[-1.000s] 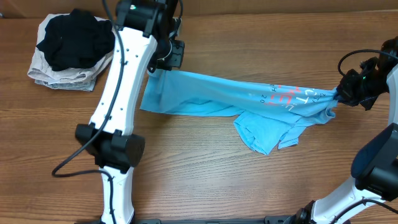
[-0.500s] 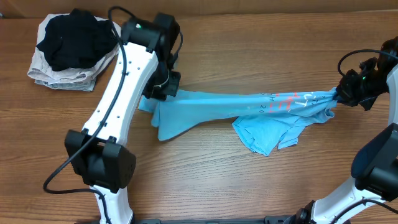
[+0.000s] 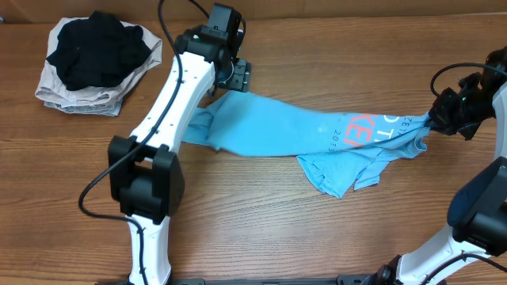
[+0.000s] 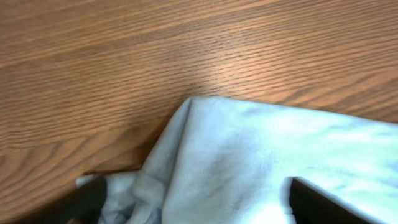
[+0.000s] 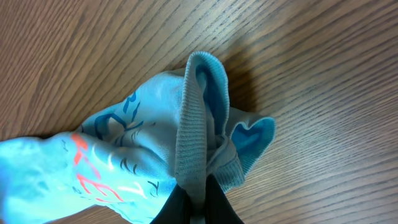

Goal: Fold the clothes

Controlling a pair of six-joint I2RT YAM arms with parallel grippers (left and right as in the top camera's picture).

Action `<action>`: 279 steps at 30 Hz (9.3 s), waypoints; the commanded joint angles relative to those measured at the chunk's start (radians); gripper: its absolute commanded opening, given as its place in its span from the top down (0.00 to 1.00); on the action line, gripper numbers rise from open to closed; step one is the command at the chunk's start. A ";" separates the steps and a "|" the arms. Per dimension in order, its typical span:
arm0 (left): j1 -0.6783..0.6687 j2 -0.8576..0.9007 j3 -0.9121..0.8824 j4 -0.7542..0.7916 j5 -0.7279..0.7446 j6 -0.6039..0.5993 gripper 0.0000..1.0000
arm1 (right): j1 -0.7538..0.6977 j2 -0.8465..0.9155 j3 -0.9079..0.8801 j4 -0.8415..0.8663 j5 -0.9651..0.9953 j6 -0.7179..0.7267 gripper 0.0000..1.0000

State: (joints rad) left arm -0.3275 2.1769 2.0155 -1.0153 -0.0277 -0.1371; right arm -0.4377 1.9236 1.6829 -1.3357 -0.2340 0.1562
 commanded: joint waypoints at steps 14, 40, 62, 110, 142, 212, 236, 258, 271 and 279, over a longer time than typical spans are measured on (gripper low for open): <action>0.076 -0.137 0.390 -0.491 -0.026 -0.002 0.00 | 0.047 -0.117 0.018 0.015 -0.060 -0.026 0.94; 0.060 -0.453 0.359 -0.674 -0.114 -0.104 0.00 | 0.126 -0.643 0.018 -0.217 -0.058 -0.029 0.00; 0.161 -0.580 -0.571 -0.137 -0.043 -0.192 0.00 | 0.490 -0.718 -0.661 0.153 -0.115 0.165 0.00; 0.209 -0.578 -0.821 0.131 -0.006 -0.151 0.00 | 0.747 -0.380 -0.949 0.637 0.214 0.581 0.74; 0.206 -0.577 -0.825 0.133 -0.002 -0.109 0.00 | 0.342 -0.457 -0.268 0.407 0.198 0.279 0.96; 0.005 -0.251 -0.650 0.225 0.225 -0.032 0.15 | 0.279 -0.438 -0.225 0.439 0.159 0.228 0.96; 0.004 -0.148 -0.661 0.291 0.155 -0.016 0.27 | 0.279 -0.438 -0.225 0.437 0.166 0.229 0.96; 0.044 -0.148 -0.214 -0.156 -0.121 0.005 0.96 | 0.279 -0.438 -0.225 0.421 0.166 0.229 0.96; 0.037 -0.146 0.119 -0.435 -0.330 0.100 0.96 | 0.264 -0.441 -0.225 0.150 0.178 0.239 0.96; 0.019 -0.142 0.062 -0.547 -0.256 0.141 0.96 | 0.212 -0.441 -0.225 0.064 0.192 0.205 0.96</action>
State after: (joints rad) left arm -0.3023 2.0312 2.0956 -1.5345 -0.3019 -0.0246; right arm -0.2039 1.4822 1.4269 -1.2690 -0.0704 0.3805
